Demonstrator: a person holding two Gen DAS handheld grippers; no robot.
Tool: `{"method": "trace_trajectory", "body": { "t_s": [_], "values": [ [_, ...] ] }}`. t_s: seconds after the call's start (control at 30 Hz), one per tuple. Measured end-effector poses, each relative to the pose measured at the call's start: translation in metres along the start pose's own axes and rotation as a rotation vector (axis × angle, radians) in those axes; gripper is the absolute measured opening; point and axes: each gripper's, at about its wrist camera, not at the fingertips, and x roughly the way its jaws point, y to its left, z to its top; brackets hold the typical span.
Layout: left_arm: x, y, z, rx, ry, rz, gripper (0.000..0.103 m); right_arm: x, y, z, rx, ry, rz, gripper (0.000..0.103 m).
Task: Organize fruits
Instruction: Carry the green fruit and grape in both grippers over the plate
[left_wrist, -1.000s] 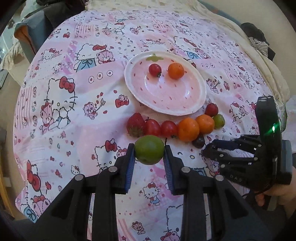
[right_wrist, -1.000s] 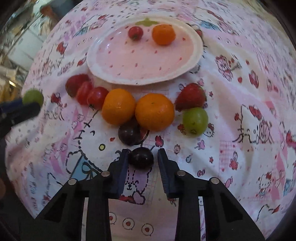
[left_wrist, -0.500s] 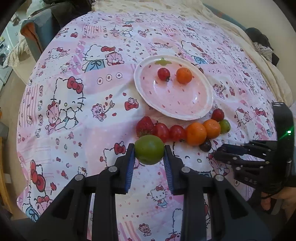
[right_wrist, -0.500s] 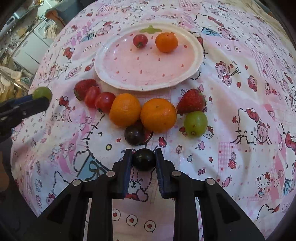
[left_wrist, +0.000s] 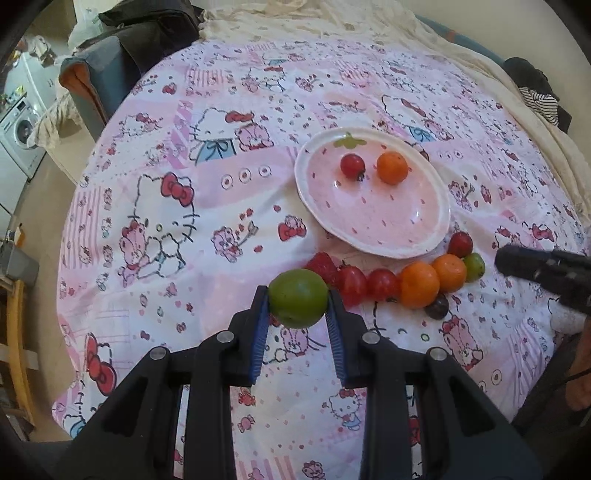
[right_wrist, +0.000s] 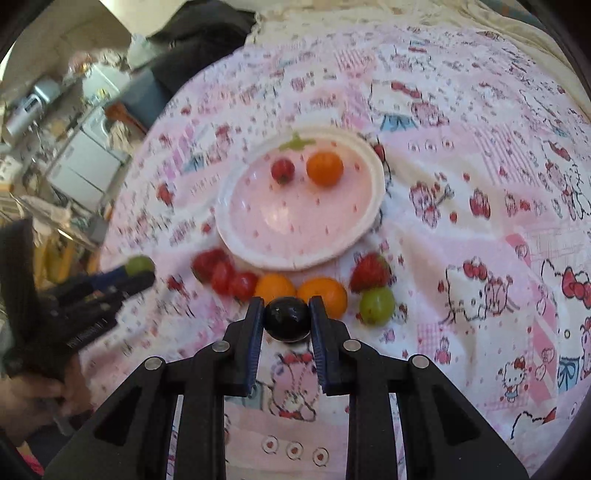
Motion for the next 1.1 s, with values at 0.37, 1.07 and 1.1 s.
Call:
{"method": "trace_trajectory", "body": {
  "t_s": [0.37, 1.07, 1.1],
  "values": [
    [-0.02, 0.011, 0.056, -0.017, -0.112, 0.02, 0.026, -0.033, -0.017, 0.047, 0.059, -0.171, 0.084, 0.026],
    [0.061, -0.038, 0.127, 0.107, -0.093, 0.009, 0.026, 0.023, -0.042, 0.113, 0.041, -0.141, 0.049, 0.026],
    [0.065, -0.04, 0.126, 0.115, -0.087, 0.013, 0.026, 0.027, -0.042, 0.114, 0.043, -0.132, 0.046, 0.026]
  ]
}}
